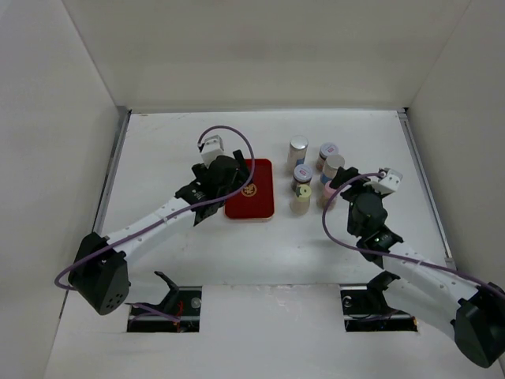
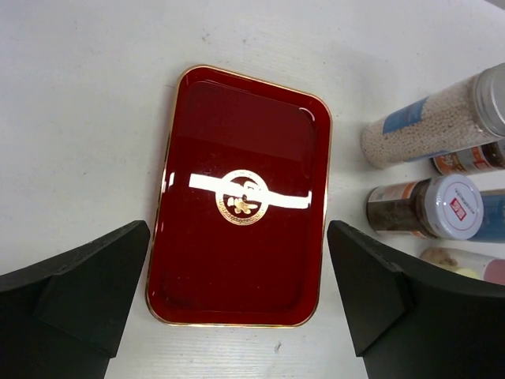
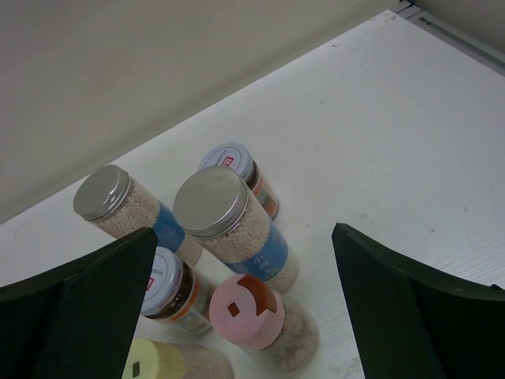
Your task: Organize the condiment bottles
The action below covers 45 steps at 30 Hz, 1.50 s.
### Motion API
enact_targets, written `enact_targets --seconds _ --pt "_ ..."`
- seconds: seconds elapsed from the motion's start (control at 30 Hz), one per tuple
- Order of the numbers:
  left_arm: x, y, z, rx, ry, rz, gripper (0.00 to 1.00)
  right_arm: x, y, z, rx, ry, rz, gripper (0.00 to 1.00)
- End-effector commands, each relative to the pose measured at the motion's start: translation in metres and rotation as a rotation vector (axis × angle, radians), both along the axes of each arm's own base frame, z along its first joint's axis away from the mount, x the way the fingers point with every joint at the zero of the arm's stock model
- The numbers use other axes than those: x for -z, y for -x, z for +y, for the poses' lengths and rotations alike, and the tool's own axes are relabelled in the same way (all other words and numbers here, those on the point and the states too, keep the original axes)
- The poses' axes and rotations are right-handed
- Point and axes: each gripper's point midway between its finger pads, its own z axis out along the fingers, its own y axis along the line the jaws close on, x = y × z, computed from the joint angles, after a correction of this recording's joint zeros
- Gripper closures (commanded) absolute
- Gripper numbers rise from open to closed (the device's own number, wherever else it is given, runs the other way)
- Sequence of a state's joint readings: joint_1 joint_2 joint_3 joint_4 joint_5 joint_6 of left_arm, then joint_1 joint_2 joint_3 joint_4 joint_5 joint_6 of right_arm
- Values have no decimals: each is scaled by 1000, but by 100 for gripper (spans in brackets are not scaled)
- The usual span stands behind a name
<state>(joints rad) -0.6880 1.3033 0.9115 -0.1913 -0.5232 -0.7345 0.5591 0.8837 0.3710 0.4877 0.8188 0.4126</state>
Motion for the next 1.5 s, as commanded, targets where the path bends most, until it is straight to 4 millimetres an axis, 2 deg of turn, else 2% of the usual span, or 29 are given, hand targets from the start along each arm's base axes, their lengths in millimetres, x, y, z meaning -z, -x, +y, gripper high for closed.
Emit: enact_targets --seconds 0.0,0.17,0.37,0.73,1.07,1.47 --pt "-44 -13 -11 6 54 -102 0 -23 -6 7 -6 -19 -58 0" --pt "-52 -13 -16 21 68 -123 0 -25 -6 17 -27 7 -50 0" --pt "-54 -15 -30 47 69 -125 0 -27 -4 13 -11 13 -54 0" --pt "-59 -16 -42 63 94 -141 0 -27 -6 15 -14 29 -44 0" --pt "-65 -11 -72 119 105 -146 0 -35 -2 14 -29 15 -74 0" --pt "-62 -24 -67 99 99 -165 0 -38 -2 19 -43 16 -84 0"
